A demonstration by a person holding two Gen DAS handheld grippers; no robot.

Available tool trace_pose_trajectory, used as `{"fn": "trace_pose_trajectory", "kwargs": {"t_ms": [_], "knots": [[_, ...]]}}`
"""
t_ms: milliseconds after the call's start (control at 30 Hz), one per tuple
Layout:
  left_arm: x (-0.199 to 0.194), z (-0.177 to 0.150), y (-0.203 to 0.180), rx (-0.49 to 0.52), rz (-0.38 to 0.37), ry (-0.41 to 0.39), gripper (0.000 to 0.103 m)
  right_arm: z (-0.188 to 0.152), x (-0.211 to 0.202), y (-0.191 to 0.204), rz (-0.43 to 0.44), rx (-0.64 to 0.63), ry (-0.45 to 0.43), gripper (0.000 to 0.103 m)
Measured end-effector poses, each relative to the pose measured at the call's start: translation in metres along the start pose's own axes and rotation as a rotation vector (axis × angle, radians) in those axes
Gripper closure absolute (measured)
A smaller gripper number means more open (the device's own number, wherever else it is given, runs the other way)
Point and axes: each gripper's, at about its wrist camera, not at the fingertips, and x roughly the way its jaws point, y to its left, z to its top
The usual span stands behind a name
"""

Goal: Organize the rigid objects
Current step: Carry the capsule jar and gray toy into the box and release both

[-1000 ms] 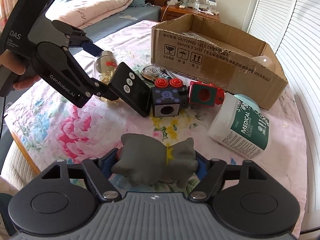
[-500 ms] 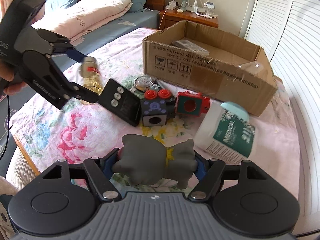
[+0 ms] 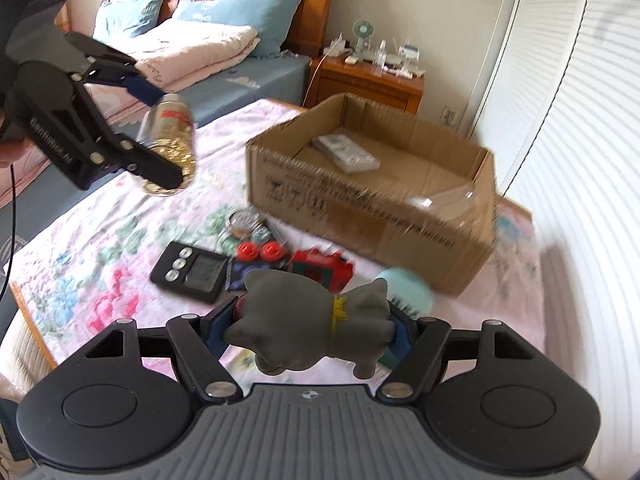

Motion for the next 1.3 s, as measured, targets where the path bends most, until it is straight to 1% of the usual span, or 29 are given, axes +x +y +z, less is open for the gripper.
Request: {"fn": "trace_pose_trajectory", "kwargs": {"t_ms": [100, 233, 400, 533, 633, 800, 867, 967, 1067, 1200, 1300], "knots": [[0.012, 0.022, -0.001, 0.004, 0.003, -0.021, 0.01, 0.008, -0.003, -0.009, -0.015, -0.006, -0.02, 0.025], [0.035, 0.046, 0.002, -0.008, 0.005, -0.028, 0.01, 0.017, -0.004, -0.022, -0.037, -0.001, -0.041, 0.025], [0.061, 0.066, 0.006, -0.023, 0.023, -0.022, 0.01, 0.029, -0.006, -0.036, -0.056, 0.014, -0.062, 0.025], [0.078, 0.073, 0.012, -0.057, 0.046, -0.019, 0.01, 0.036, -0.007, -0.044, -0.069, 0.012, -0.072, 0.025], [0.084, 0.069, 0.015, -0.087, 0.034, -0.01, 0.009, 0.041, -0.006, -0.047, -0.075, 0.011, -0.073, 0.025], [0.071, 0.055, 0.014, -0.099, 0.03, -0.025, 0.008, 0.049, -0.003, -0.051, -0.08, 0.015, -0.072, 0.025], [0.063, 0.046, 0.01, -0.101, 0.031, -0.037, 0.003, 0.054, 0.0, -0.053, -0.08, 0.026, -0.07, 0.025], [0.05, 0.028, 0.004, -0.121, 0.05, -0.045, 0.003, 0.061, 0.004, -0.057, -0.075, 0.04, -0.067, 0.025], [0.039, 0.016, 0.0, -0.151, 0.062, -0.034, 0.003, 0.07, 0.011, -0.061, -0.08, 0.05, -0.056, 0.025], [0.026, 0.001, -0.004, -0.182, 0.132, -0.038, 0.003, 0.086, 0.027, -0.069, -0.096, 0.084, -0.037, 0.025], [0.017, -0.008, -0.006, -0.236, 0.147, -0.047, 0.003, 0.1, 0.041, -0.075, -0.095, 0.111, -0.023, 0.025]]}}
